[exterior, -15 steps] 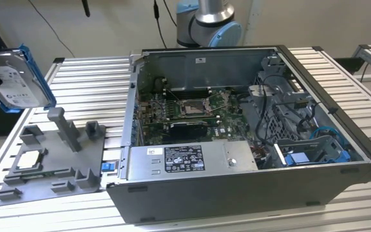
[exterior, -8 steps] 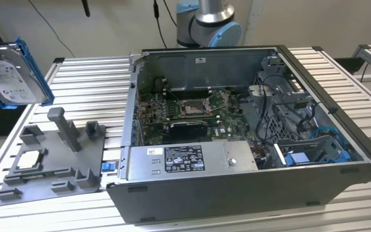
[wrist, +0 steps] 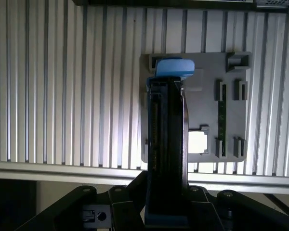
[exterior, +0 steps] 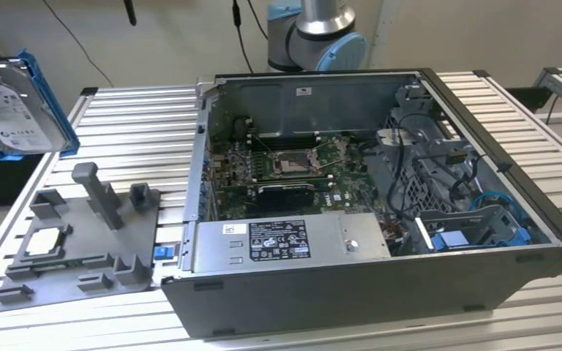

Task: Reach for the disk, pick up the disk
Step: 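Pick up the disk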

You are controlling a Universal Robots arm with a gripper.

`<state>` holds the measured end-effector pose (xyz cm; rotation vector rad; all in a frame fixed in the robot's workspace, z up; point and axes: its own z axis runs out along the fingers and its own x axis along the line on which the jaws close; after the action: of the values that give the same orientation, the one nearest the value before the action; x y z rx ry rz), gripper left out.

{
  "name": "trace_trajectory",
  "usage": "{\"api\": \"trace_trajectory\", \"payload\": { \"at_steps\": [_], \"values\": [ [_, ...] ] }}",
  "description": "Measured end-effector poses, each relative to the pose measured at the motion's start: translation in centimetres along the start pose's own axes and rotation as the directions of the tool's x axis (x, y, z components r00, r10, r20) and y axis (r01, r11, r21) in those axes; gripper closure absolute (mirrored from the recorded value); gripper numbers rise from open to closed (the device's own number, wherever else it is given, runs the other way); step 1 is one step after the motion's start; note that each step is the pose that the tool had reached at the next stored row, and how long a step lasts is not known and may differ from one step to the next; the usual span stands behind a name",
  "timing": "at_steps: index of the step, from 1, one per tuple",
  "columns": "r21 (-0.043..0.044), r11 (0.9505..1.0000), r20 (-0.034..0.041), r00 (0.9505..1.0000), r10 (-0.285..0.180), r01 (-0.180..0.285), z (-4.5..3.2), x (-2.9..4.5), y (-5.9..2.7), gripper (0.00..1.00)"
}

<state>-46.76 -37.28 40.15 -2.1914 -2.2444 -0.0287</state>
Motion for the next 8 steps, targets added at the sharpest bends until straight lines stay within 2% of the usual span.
{"api": "trace_trajectory", "payload": {
  "at_steps": [8],
  "values": [
    [-0.0019, 1.0000, 0.0001, 1.0000, 0.000, 0.000, -0.01, 0.00, -0.05, 1.00]
  ]
}}
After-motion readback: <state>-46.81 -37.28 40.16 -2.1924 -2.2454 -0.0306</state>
